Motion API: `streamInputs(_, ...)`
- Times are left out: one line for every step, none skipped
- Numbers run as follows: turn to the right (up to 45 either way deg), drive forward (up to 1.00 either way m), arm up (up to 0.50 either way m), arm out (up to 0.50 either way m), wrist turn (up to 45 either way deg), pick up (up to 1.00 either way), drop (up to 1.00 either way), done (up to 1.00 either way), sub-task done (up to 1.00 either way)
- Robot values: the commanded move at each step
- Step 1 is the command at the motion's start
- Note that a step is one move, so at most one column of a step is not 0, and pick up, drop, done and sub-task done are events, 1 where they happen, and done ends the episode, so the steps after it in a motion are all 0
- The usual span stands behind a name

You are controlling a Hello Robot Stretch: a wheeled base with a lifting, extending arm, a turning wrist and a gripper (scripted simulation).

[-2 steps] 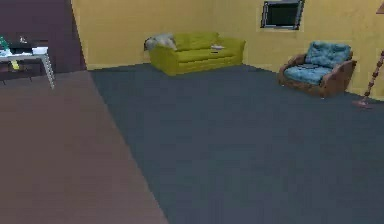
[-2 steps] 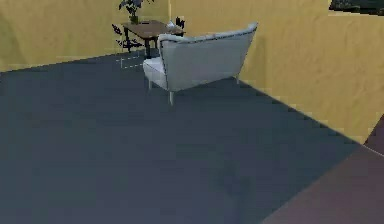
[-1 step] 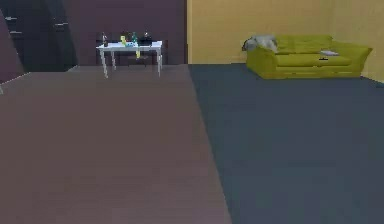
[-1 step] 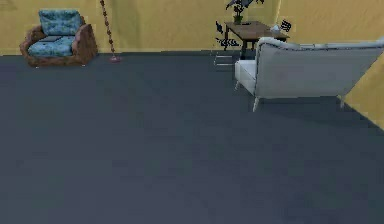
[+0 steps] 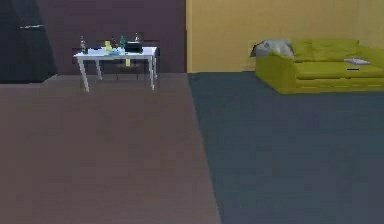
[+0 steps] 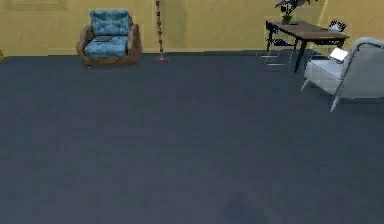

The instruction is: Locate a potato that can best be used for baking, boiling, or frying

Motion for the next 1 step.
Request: streamInputs(0.0,1.0,0.0,0.0,0.0,0.0,0.0,0.0,0.0)
